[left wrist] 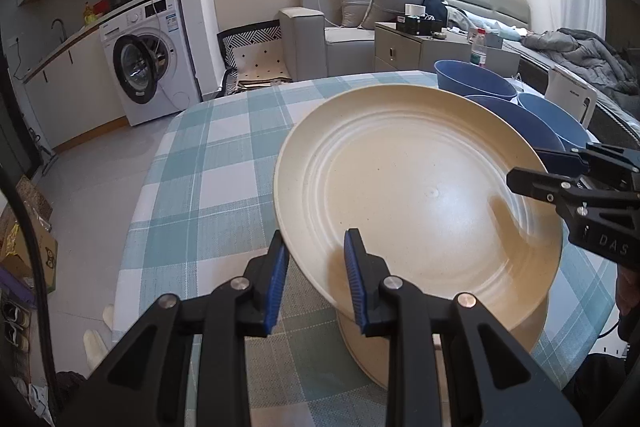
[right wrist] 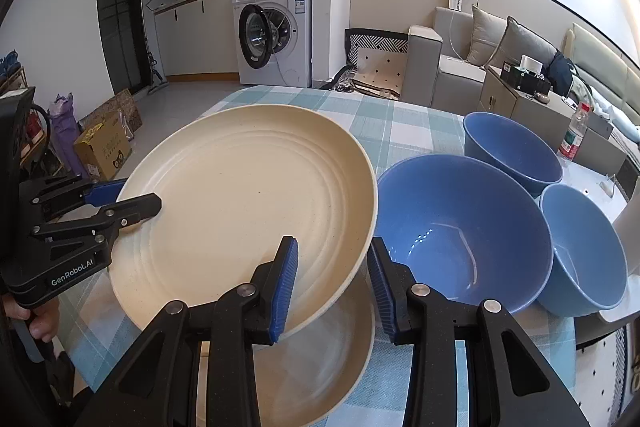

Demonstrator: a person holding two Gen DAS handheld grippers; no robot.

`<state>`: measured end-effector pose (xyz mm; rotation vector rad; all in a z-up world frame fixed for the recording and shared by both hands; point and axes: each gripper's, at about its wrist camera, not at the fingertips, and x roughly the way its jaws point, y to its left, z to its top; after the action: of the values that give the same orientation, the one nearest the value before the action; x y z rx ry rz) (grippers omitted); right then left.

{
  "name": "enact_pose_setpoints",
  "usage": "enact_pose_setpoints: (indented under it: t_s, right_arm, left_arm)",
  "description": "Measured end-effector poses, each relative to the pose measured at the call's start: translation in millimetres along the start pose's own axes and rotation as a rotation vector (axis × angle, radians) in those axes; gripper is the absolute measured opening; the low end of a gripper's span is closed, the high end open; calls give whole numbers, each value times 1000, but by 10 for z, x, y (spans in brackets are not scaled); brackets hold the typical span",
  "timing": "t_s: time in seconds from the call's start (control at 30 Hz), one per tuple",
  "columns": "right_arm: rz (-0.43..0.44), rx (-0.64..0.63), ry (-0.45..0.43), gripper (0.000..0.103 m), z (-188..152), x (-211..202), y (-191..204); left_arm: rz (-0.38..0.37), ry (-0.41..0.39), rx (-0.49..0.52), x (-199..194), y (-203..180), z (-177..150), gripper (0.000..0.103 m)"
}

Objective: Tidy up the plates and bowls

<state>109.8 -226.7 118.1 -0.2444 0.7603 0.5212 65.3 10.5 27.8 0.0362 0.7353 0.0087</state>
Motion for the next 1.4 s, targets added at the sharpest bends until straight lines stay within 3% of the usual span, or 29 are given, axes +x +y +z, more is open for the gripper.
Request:
enact_pose_setpoints:
  t_s: [1.4]
  right_arm:
    - [26,7,30,37,-484,-190,11]
  left_arm:
    - [-12,26,21,-63,-127,-214,27]
